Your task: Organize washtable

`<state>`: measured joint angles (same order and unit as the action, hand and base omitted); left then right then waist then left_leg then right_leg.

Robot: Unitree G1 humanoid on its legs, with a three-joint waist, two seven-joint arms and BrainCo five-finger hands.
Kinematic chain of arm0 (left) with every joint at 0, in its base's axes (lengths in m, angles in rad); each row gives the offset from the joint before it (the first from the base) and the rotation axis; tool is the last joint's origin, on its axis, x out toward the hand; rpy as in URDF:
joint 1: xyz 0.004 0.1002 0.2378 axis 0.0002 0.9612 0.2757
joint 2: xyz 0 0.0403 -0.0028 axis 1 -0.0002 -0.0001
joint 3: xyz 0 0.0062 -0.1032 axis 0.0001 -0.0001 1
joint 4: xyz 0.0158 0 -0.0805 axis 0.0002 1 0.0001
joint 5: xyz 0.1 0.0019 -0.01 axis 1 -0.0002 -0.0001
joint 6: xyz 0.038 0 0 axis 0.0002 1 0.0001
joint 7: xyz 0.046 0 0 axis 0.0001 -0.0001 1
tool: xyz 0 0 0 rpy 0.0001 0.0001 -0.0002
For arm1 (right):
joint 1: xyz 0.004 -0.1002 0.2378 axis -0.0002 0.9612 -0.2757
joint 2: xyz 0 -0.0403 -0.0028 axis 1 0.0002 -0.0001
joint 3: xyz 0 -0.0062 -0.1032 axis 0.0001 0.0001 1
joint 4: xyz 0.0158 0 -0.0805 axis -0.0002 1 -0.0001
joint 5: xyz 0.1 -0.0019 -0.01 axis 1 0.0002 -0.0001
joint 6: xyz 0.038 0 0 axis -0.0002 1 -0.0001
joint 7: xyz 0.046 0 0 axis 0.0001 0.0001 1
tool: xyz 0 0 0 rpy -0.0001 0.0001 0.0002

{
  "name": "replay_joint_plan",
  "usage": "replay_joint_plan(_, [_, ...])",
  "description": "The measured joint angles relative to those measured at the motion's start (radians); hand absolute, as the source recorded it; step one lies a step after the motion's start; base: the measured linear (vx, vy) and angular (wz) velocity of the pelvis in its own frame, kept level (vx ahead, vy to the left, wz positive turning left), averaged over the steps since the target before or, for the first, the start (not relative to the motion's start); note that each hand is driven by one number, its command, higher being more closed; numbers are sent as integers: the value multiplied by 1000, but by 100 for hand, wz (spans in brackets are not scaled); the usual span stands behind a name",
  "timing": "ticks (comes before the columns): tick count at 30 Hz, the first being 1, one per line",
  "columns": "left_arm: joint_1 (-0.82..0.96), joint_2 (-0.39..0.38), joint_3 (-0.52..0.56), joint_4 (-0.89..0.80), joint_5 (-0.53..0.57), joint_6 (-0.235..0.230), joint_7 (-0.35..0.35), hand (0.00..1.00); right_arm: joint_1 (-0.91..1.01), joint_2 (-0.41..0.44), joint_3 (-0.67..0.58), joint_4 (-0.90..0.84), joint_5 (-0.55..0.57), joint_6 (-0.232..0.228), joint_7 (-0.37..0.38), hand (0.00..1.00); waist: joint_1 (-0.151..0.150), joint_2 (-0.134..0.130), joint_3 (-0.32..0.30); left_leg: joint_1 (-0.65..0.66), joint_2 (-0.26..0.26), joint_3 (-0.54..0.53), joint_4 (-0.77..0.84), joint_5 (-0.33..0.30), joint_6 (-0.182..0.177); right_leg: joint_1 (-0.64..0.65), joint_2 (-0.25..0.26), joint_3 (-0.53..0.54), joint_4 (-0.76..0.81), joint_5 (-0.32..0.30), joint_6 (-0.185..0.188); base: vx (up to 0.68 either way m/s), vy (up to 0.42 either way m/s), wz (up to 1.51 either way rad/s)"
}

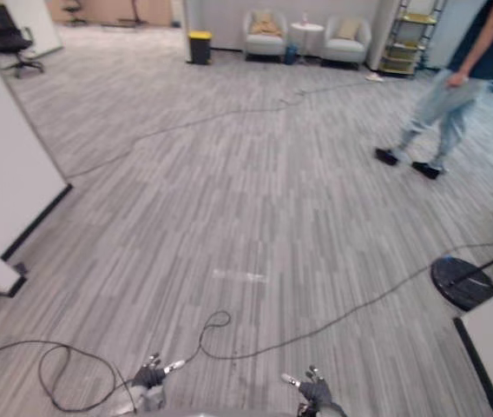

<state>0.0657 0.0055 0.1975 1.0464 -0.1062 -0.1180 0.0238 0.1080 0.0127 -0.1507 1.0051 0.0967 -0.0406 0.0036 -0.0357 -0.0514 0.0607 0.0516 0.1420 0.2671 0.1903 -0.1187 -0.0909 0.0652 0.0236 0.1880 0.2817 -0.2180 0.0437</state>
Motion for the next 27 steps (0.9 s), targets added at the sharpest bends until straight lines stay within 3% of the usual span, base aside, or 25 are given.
replay_joint_plan(3, [-1, 10, 0, 29, 0, -1, 1, 0, -13, -4, 3, 16, -4, -2, -2, 0, -8, 5, 2, 43, -5, 64, -54, 13, 9, 1, -24, -120, -30, 28, -5, -7, 57, -78])
replay_joint_plan(9, [5, 21, -31, 54, 5, 0, 0, 0, -24, -31, -18, 53, -24, -22, -2, 0, -5, 40, 1, 113, -29, 51, -172, 75, 13, 44, -24, -134, -120, 73, -31, -20, 2, 1])
replay_joint_plan(10, [43, 44, -40, 44, 1, -2, -1, 0, -56, -61, 11, 77, -29, -23, -3, 0, -2, 36, 24, 147, -110, -19, -283, 132, 51, 71, -62, -132, -216, 120, 1, 0, 0, 0])
replay_joint_plan(20, [42, 44, -41, 45, 1, -3, -1, 0, -56, -62, 11, 77, -29, -27, -6, 0, -2, 33, 33, 128, -108, -21, -283, 132, 50, 53, -61, -134, -219, 120, 2, 0, 0, 0])
replay_joint_plan(23, [29, 46, -39, 45, 1, -2, 1, 0, -57, -59, 7, 75, -29, -31, -12, 0, -3, 34, 45, 81, -92, -23, -221, 90, 43, 29, -61, -146, -197, 104, -4, 8, -30, 5])
replay_joint_plan(24, [18, 46, -32, 43, 0, -2, 1, 0, -59, -58, 4, 68, -28, -33, -19, 0, -2, 27, 62, 30, -71, -21, -116, 34, 30, 7, -60, -157, -150, 66, -11, 10, -101, 11])
replay_joint_plan(25, [11, 45, -11, 36, -2, -4, 2, 0, -61, -57, 3, 61, -27, -41, -22, 0, 3, 39, 90, -24, -41, -24, 8, -30, 8, -12, -57, -166, -95, 32, -20, 11, -87, 6])
replay_joint_plan(27, [9, 41, 17, 17, -11, -3, 4, 0, -58, -56, 2, 33, -27, -42, -27, 0, 12, 28, 98, -92, 9, -21, 200, -75, -11, -14, -41, -175, -53, -8, -34, 58, -65, 7])
